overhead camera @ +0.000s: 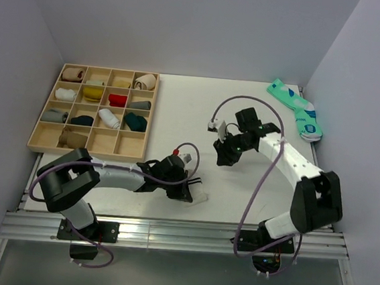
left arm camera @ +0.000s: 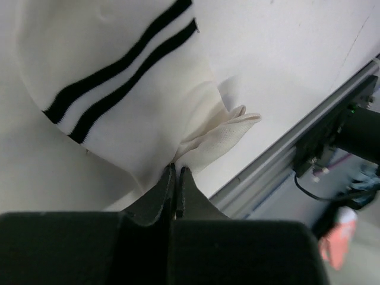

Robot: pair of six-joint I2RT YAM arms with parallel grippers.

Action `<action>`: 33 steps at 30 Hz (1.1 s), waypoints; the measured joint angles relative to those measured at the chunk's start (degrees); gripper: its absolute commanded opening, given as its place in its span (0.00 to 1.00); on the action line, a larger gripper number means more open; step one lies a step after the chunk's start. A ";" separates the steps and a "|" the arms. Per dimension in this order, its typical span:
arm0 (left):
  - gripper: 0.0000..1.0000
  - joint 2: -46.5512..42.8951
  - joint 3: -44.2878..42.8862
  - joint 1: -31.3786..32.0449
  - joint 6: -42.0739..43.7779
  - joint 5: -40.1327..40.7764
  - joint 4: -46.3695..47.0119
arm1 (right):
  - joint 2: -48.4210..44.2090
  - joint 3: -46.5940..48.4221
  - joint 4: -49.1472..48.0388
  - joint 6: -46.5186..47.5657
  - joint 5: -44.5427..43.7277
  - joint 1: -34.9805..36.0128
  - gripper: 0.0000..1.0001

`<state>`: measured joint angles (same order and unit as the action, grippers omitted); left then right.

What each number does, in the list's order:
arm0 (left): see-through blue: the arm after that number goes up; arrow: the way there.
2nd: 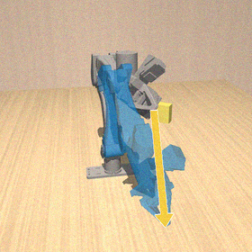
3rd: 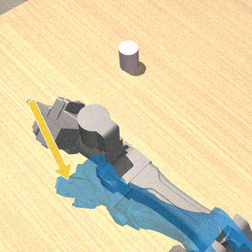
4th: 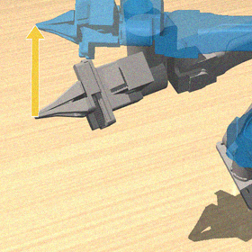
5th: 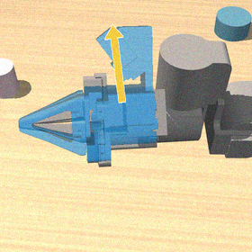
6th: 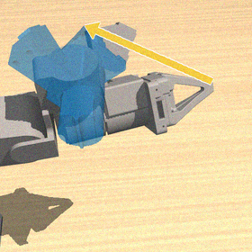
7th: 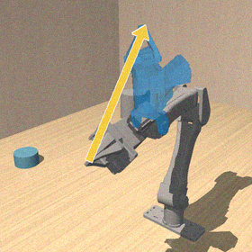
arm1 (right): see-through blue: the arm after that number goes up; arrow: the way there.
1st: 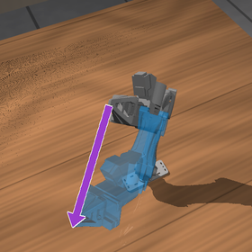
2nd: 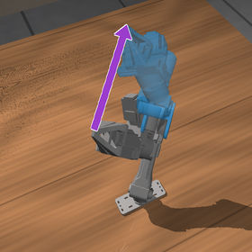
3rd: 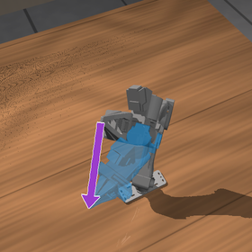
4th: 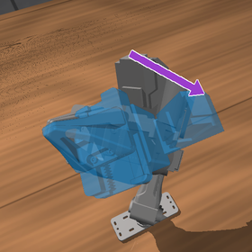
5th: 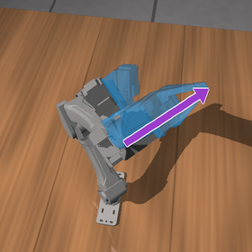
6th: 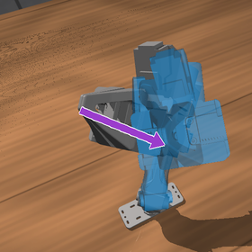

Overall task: Roll the socks
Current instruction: Roll the sock at the center of the board.

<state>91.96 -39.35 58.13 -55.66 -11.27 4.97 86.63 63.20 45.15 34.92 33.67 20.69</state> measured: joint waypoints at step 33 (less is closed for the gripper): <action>0.00 14.78 -10.64 -9.55 -8.31 -28.61 -10.38 | -25.51 -33.97 -20.94 16.55 -14.64 36.39 0.43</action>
<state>106.74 -50.00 48.58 -63.96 -39.88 -5.41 61.12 29.23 24.21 51.46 19.03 57.08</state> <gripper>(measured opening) 0.024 0.434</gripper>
